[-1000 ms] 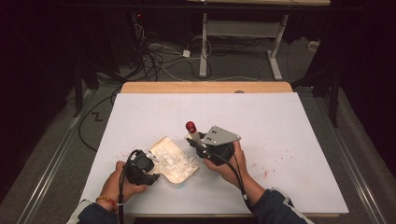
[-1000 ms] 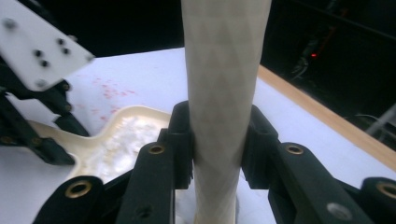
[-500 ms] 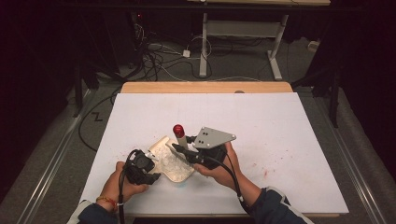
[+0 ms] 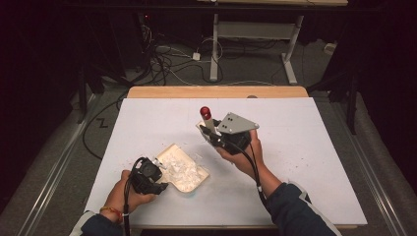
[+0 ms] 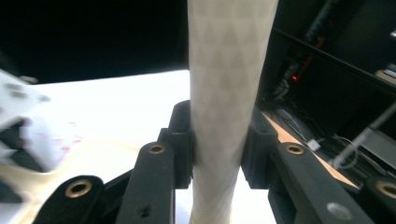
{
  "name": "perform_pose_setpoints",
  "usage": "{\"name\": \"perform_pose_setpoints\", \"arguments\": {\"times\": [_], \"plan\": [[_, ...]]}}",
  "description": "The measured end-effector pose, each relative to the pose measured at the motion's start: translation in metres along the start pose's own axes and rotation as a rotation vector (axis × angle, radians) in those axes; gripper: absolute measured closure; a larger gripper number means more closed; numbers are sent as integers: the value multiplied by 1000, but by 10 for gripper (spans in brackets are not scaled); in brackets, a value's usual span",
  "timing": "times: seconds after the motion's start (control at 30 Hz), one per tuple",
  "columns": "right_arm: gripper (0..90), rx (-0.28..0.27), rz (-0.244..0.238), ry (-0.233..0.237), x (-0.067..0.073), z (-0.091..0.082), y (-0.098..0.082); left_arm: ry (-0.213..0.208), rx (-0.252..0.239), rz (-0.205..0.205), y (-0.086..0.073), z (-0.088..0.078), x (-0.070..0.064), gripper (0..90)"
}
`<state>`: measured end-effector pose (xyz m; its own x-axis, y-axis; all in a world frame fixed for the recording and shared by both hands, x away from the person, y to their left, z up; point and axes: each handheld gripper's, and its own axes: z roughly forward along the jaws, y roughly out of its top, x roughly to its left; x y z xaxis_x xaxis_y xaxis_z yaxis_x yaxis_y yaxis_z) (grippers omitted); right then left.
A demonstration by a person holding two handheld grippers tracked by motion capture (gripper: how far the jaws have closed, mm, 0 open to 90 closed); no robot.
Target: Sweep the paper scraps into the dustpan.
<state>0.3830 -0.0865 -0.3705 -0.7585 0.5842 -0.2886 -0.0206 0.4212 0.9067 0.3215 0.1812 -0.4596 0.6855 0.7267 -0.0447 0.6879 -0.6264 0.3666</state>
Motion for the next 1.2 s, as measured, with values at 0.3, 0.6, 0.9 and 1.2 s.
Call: {"name": "perform_pose_setpoints", "arguments": {"times": [0.3,0.6,0.9,1.2], "plan": [[701,81,-47,-49,-4,41,-18,-5,-6,3,0,1,2,627],[700,55,-33,109,26,44,-12,11,6,4,1,0,0,628],[702,-9,-52,253,47,26,7,15,6,12,2,-2,-1,628],[701,-27,-64,154,29,24,17,15,10,10,2,-1,-1,628]]}}
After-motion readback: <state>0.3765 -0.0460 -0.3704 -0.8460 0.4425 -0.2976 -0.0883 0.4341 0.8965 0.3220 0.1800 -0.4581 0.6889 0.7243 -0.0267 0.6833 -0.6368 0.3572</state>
